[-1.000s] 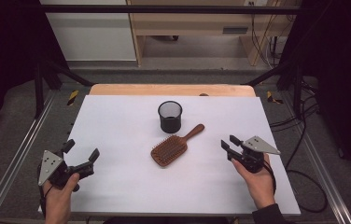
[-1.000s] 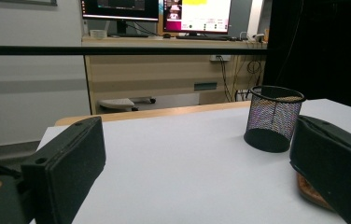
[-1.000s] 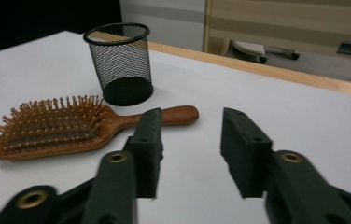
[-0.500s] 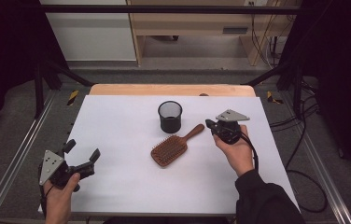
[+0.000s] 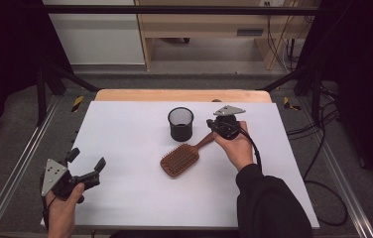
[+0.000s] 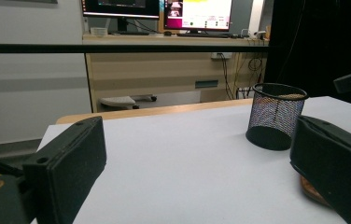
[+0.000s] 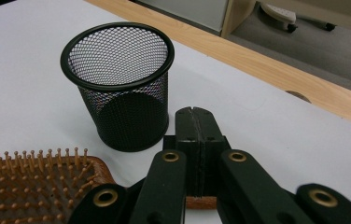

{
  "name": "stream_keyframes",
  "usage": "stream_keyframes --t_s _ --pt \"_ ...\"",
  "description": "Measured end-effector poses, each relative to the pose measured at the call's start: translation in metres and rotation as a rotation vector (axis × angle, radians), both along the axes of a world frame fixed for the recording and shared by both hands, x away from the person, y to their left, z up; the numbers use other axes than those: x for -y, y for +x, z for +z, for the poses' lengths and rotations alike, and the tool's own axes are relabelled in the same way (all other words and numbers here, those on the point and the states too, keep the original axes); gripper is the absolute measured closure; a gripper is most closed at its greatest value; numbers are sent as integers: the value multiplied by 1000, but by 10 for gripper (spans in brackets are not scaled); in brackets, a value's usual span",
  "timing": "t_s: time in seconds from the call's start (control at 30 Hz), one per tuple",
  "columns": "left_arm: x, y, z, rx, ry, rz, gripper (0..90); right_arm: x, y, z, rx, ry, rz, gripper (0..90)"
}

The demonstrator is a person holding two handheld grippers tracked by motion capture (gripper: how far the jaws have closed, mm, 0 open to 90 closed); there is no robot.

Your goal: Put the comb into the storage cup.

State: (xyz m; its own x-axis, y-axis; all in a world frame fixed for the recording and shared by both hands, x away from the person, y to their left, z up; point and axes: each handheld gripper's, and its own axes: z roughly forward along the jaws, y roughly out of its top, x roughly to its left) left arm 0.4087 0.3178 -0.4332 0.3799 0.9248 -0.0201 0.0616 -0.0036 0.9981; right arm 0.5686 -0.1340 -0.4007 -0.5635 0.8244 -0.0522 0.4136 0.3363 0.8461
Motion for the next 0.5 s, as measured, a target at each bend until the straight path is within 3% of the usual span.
stream_keyframes --t_s 0.5 --pt "-1 0 0 0 0 -2 38 -20 11 -27 -66 -32 21 900"
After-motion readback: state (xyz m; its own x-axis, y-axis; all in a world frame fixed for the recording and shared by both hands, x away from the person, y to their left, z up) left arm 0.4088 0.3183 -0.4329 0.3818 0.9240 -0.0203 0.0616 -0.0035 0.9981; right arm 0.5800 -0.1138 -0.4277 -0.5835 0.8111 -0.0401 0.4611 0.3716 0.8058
